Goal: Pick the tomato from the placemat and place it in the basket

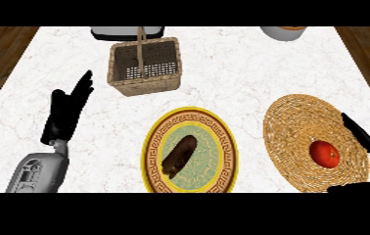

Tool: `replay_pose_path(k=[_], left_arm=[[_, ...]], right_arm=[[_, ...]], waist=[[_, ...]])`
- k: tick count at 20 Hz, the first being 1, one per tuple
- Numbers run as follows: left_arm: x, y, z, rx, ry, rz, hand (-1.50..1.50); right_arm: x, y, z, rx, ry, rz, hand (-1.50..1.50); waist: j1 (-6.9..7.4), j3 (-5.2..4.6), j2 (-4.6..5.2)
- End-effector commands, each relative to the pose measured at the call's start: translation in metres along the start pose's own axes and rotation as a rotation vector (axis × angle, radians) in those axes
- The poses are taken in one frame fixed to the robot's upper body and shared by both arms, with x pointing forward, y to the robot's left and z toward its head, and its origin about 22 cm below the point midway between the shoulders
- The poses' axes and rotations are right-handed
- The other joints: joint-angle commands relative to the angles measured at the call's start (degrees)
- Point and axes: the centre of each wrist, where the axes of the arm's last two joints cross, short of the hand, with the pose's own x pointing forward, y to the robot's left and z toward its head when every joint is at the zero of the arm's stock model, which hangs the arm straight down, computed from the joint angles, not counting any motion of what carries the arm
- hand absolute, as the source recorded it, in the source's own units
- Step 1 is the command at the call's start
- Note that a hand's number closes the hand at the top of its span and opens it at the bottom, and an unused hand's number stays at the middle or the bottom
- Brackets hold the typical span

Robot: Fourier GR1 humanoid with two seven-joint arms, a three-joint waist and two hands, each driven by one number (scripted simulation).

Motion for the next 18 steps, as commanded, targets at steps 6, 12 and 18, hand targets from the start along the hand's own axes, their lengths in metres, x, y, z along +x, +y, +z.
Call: replay_pose_path(k=[6, 12, 18], left_arm=[[0.01, -0.005, 0.008, -0.029, 0.004, 0.01, 0.0], [0.012, 0.008, 0.001, -0.003, -0.006, 0.008, 0.0], [0.019, -0.008, 0.002, -0.013, 0.003, 0.008, 0.0]], right_arm=[[-0.008, 0.007, -0.022, 0.064, 0.045, -0.006, -1.5], [0.005, 0.044, -0.02, 0.043, 0.043, -0.011, -1.5], [-0.015, 0.014, -0.045, 0.086, 0.036, 0.043, 1.5]], waist=[[0.25, 0.02, 0.01], [-0.02, -0.01, -0.02], [0.5, 0.04, 0.05]])
